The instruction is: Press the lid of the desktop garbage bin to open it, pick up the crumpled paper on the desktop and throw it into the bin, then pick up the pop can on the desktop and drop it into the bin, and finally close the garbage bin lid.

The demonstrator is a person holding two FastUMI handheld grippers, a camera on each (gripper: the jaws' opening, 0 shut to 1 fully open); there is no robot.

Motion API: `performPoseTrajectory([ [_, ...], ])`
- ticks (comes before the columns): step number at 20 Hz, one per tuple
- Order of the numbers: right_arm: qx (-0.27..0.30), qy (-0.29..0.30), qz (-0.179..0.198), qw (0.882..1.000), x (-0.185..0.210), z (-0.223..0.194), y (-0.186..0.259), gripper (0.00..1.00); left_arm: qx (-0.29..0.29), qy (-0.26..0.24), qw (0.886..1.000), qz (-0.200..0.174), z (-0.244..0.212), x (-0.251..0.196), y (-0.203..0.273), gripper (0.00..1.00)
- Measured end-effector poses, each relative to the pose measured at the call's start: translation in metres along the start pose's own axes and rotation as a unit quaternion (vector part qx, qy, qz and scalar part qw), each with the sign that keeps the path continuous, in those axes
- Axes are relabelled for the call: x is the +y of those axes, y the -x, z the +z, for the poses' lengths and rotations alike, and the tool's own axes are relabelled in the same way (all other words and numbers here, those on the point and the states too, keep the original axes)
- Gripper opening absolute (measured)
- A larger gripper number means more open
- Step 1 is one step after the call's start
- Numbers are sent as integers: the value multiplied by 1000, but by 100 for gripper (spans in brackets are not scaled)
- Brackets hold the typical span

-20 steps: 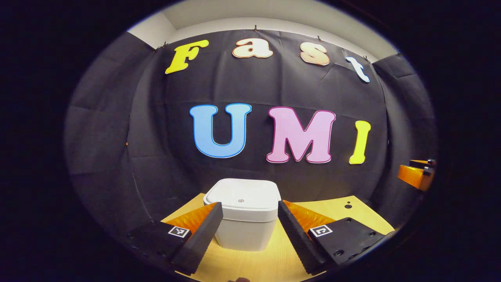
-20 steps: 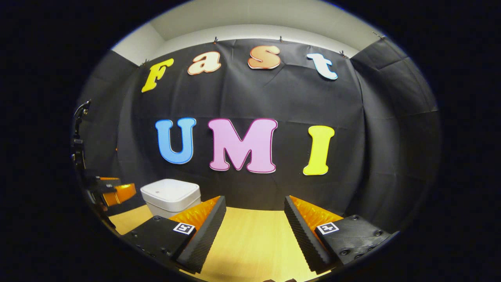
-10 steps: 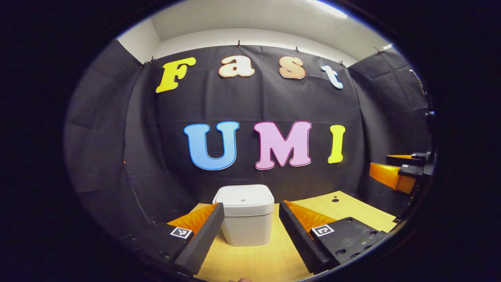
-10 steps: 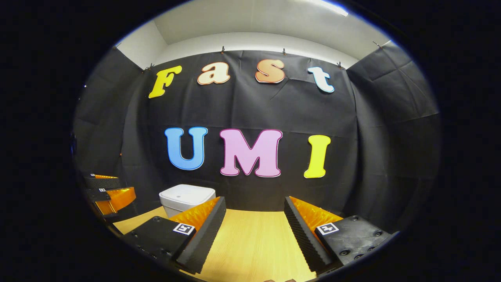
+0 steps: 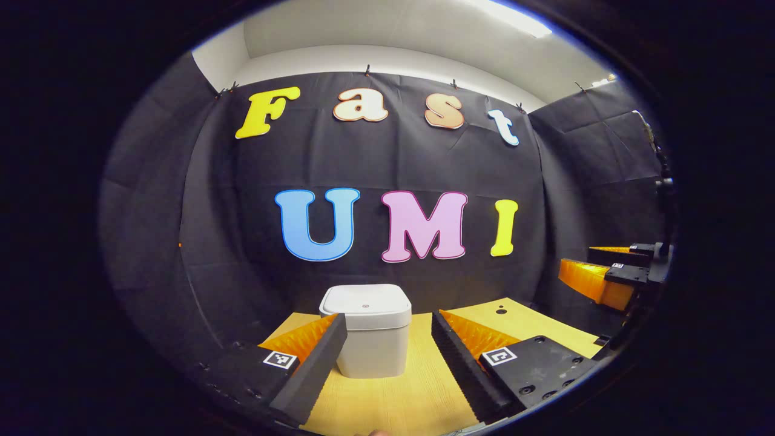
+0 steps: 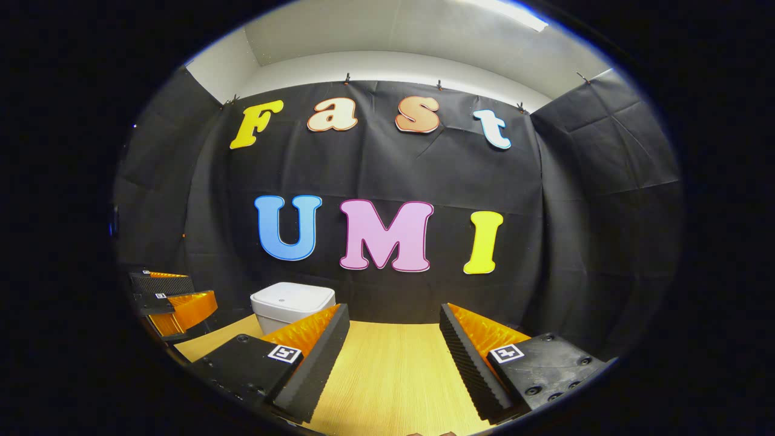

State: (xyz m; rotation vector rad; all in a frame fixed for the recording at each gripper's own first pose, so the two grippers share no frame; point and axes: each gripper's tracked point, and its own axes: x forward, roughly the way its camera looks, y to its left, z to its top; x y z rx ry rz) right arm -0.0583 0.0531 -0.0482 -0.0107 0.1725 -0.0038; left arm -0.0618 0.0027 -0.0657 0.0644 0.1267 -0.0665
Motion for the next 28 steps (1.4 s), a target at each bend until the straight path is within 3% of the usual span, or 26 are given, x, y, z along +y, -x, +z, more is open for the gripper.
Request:
performPoseTrajectory([
  [14, 7, 10, -15, 1000, -2, -5, 5, 96, -3, 7, 1000, -7, 0, 10, 0, 95],
  [15, 7, 9, -16, 1000, -2, -5, 5, 100, -3, 7, 1000, -9, 1, 10, 0, 95],
  [16, 8, 8, -15, 1000, -2, -6, 6, 96, -4, 5, 1000, -8, 1, 11, 0, 95],
  [19, 9, 7, -16, 1000, -2, -6, 5, 100, -6, 7, 1000, -10, 5, 9, 0, 95],
  [20, 9, 6, -14, 1000, -1, -6, 6, 96, -7, 7, 1000, -11, 5, 8, -1, 95],
  [28, 11, -3, -11, 1000, 2, -7, 7, 96, -14, 19, 1000, -19, 9, 4, 4, 94],
])
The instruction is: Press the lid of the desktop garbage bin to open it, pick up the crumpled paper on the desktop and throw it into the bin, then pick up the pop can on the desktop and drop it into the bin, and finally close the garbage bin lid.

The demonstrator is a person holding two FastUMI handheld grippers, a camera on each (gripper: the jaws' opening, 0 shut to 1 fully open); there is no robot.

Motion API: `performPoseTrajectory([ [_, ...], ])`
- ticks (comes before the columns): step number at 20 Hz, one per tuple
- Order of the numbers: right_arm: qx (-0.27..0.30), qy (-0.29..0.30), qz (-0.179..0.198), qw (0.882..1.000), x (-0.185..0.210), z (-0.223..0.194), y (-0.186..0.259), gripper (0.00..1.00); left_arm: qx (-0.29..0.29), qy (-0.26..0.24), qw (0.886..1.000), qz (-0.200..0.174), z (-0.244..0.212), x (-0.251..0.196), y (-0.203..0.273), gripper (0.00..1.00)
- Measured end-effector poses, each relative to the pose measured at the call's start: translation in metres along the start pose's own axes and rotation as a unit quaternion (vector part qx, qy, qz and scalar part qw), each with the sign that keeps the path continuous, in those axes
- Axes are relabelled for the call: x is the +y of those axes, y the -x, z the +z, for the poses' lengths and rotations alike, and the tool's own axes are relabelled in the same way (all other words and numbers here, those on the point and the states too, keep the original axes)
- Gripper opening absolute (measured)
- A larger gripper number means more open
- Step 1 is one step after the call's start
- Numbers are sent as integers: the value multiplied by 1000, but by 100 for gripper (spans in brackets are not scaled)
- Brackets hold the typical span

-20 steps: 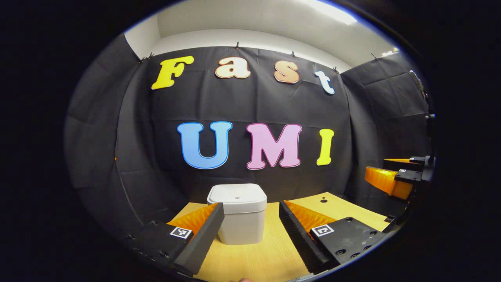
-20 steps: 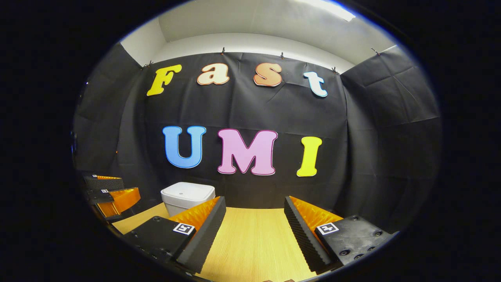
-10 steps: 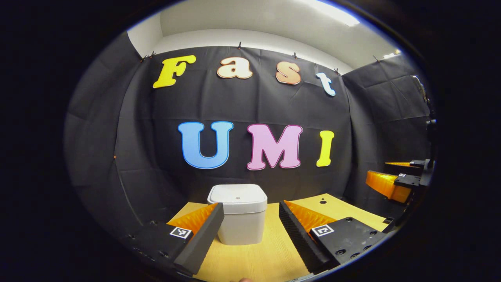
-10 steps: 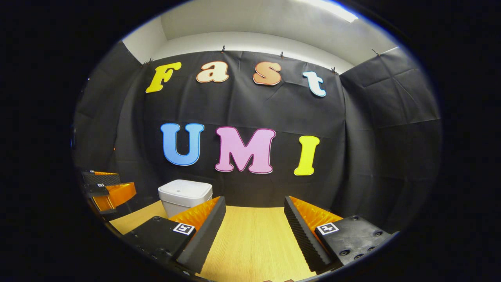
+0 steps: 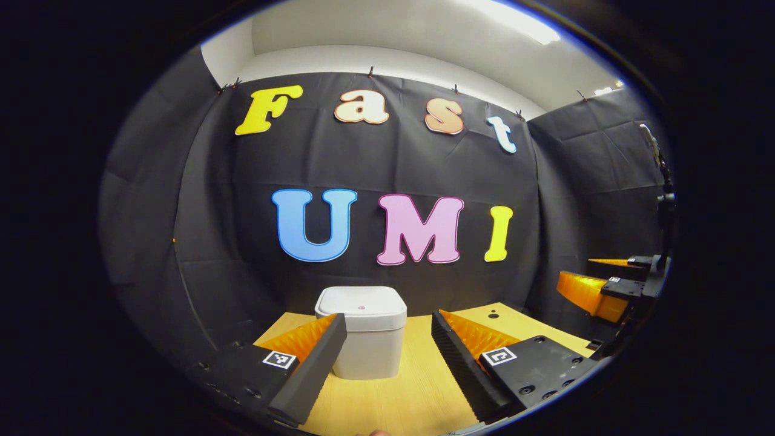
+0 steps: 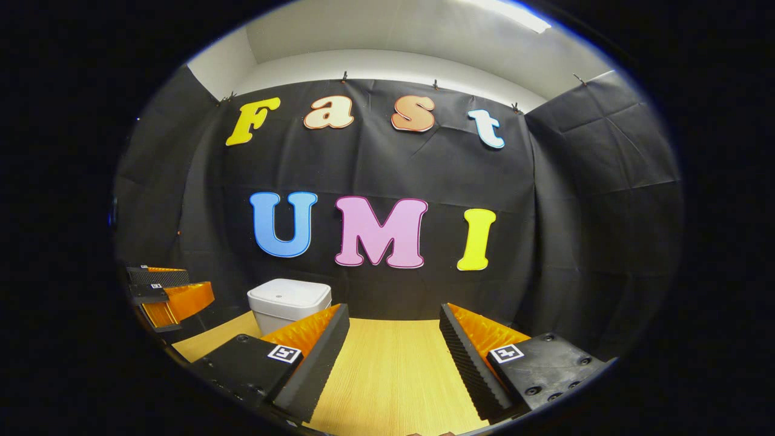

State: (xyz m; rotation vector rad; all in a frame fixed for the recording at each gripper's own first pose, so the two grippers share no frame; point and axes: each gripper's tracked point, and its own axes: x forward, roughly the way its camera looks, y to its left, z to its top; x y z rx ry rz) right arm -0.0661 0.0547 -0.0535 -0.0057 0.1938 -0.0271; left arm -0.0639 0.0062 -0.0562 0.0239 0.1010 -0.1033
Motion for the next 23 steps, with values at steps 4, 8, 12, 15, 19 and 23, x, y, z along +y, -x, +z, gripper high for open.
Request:
performPoseTrajectory([
  [4, -7, 3, 0, 1000, -1, 5, 5, 96, -4, -4, 1000, -3, 1, -3, 5, 95],
  [8, -7, 4, 4, 1000, 1, 4, 9, 96, 2, 2, 1000, -3, -4, -4, 10, 95],
  [12, -6, 7, 10, 1000, 6, 5, 10, 96, 1, 0, 1000, 0, -5, 0, 12, 95],
  [15, -4, 12, 16, 1000, 11, 2, 10, 96, 0, -7, 1000, 1, -6, 4, 14, 95],
  [19, -8, 24, 28, 999, 21, 6, 13, 96, -4, -14, 1000, 3, -5, 9, 13, 95],
  [23, 3, 24, 37, 999, 29, 0, 12, 96, 0, -10, 1000, -1, -10, 7, 8, 95],
])
